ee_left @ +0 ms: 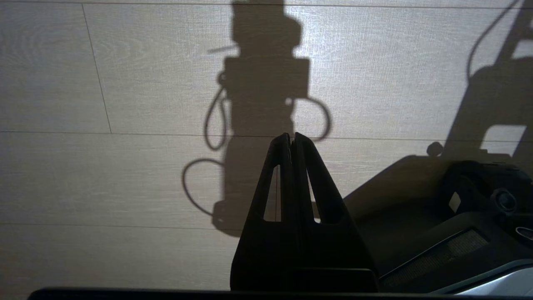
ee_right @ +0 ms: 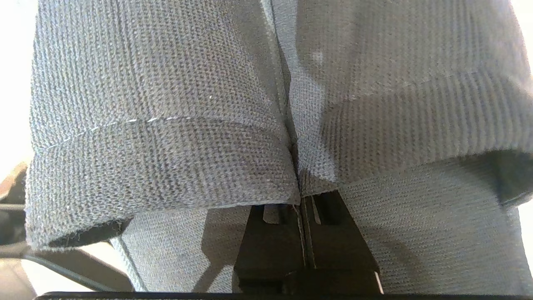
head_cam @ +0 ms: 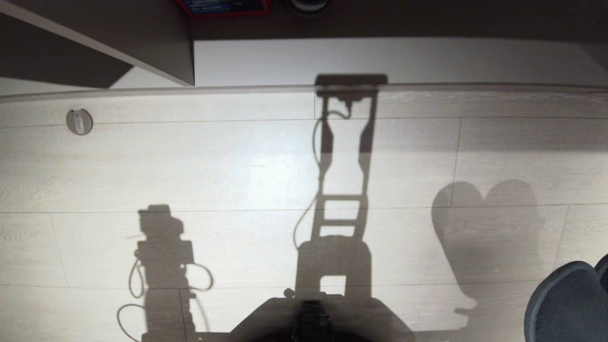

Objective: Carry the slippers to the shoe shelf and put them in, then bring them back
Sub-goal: Place the slippers into the shoe cabinet

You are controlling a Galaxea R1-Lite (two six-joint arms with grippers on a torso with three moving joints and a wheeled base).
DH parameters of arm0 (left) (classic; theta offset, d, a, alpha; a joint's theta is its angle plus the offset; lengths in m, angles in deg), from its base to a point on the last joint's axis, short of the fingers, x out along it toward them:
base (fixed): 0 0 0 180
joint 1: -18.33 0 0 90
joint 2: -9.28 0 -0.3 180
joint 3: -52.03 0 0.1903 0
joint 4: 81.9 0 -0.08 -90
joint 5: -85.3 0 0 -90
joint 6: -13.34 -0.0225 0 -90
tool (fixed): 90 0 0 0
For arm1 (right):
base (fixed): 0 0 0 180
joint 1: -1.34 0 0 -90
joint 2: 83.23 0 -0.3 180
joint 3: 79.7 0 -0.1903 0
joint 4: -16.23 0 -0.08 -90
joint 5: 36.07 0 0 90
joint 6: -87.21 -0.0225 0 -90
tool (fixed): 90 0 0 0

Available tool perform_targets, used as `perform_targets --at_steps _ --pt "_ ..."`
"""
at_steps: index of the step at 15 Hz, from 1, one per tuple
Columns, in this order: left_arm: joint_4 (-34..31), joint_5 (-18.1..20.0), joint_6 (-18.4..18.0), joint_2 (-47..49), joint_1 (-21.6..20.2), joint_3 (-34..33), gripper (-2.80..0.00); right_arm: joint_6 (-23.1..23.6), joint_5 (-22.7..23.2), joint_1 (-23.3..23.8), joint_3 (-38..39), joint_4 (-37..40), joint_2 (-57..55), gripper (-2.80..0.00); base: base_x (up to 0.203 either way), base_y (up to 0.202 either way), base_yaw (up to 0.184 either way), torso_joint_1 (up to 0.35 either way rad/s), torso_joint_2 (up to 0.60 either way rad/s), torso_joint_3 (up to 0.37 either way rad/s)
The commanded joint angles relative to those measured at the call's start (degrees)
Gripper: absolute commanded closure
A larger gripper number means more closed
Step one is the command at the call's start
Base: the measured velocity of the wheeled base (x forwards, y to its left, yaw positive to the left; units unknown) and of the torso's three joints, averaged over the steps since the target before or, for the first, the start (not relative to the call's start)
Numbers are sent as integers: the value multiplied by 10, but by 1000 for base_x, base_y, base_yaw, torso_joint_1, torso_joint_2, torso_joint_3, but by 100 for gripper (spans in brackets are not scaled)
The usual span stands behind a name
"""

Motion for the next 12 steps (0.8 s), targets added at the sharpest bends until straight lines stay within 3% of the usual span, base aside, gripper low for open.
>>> perform_targets --at_steps 1,7,12 --pt "0 0 1 0 0 0 0 2 0 0 -18 4 -1 0 0 0 0 0 0 0" --pt "0 0 1 0 0 0 0 5 13 -1 -136 17 -104 0 0 0 0 0 0 0" --pt "0 0 1 0 0 0 0 8 13 -4 -142 -86 -253 0 0 0 0 0 0 0"
